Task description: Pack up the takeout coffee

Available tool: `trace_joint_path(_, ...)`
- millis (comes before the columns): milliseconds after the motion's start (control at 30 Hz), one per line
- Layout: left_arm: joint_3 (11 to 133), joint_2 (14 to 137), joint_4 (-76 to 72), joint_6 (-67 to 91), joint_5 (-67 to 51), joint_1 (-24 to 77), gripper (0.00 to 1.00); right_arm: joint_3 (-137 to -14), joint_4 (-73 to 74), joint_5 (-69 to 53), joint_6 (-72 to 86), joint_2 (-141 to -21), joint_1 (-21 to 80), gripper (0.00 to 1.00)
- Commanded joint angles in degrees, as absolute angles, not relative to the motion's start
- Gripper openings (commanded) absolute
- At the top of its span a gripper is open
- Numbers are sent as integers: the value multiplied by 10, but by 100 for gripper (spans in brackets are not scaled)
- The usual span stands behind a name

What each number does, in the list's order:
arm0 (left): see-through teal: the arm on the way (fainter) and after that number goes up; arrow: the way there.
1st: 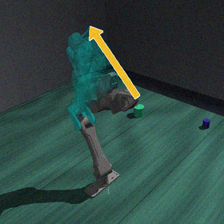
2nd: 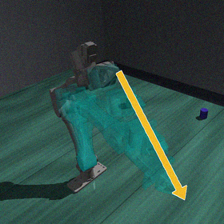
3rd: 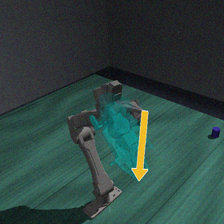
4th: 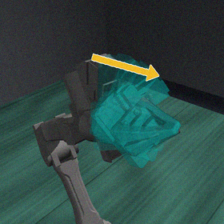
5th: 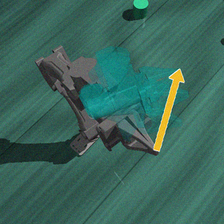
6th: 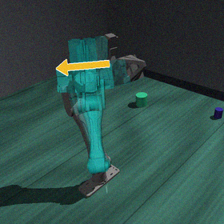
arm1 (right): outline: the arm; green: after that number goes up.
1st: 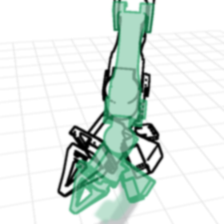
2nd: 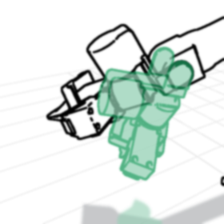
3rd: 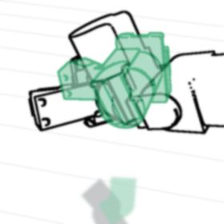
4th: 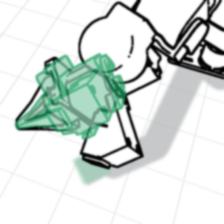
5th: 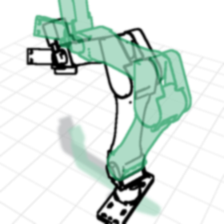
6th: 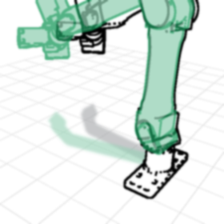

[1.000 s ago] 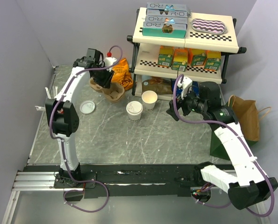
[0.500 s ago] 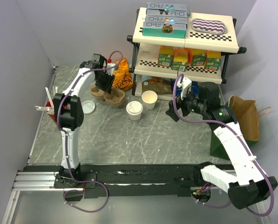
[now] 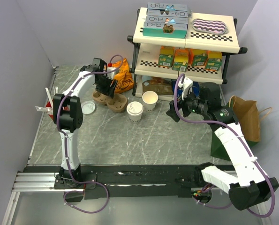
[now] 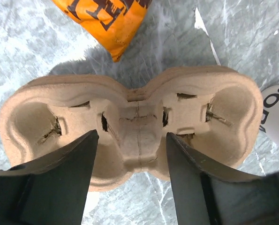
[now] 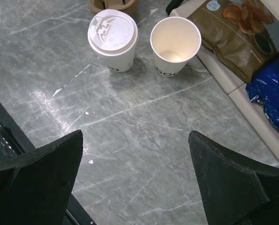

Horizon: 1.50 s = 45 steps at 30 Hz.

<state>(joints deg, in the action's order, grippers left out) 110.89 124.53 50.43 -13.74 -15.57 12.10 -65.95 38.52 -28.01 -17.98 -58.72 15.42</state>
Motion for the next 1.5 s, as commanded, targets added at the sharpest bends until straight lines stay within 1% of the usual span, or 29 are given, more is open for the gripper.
trace_joint_path(0, 1104, 1209, 500, -130, -163, 120, 66, -655, 365, -287, -170, -573, 149, 100)
trace_joint_path(100, 1100, 1208, 512, -128, -171, 120, 64, -655, 362, -289, -168, -575, 148, 100)
trace_joint_path(200, 1088, 1202, 510, -122, -177, 120, 58, -656, 362, -289, -169, -576, 146, 100)
trace_joint_path(233, 1084, 1200, 509, -120, -180, 120, 54, -656, 362, -289, -169, -576, 148, 100)
trace_joint_path(400, 1085, 1207, 515, -113, -181, 120, 49, -657, 360, -292, -167, -578, 148, 100)
trace_joint_path(433, 1085, 1206, 515, -113, -182, 120, 46, -657, 360, -291, -167, -577, 148, 100)
trace_joint_path(667, 1098, 1195, 510, -113, -163, 120, 42, -650, 359, -290, -166, -571, 145, 100)
trace_joint_path(733, 1107, 1192, 511, -116, -149, 120, 37, -649, 359, -291, -165, -571, 144, 100)
trace_joint_path(833, 1126, 1187, 518, -123, -136, 120, 33, -649, 359, -291, -165, -571, 144, 100)
trace_joint_path(933, 1146, 1182, 527, -129, -140, 120, 34, -650, 357, -293, -165, -571, 142, 100)
trace_joint_path(1000, 1166, 1186, 548, -127, -161, 118, 34, -650, 356, -294, -163, -573, 143, 100)
trace_joint_path(1033, 1169, 1191, 554, -124, -192, 115, 33, -650, 354, -294, -163, -574, 142, 100)
trace_joint_path(1100, 1157, 1190, 547, -109, -210, 109, 33, -650, 352, -296, -162, -577, 142, 100)
trace_joint_path(1333, 1096, 1184, 497, -140, -167, 105, 29, -653, 354, -300, -163, -577, 143, 100)
trace_joint_path(1367, 1099, 1176, 497, -140, -191, 105, 30, -653, 355, -298, -163, -577, 143, 100)
trace_joint_path(1433, 1085, 1147, 461, -102, -234, 99, 35, -648, 354, -294, -163, -571, 142, 100)
trace_joint_path(1467, 1078, 1142, 449, -84, -289, 85, 38, -645, 353, -294, -163, -570, 142, 100)
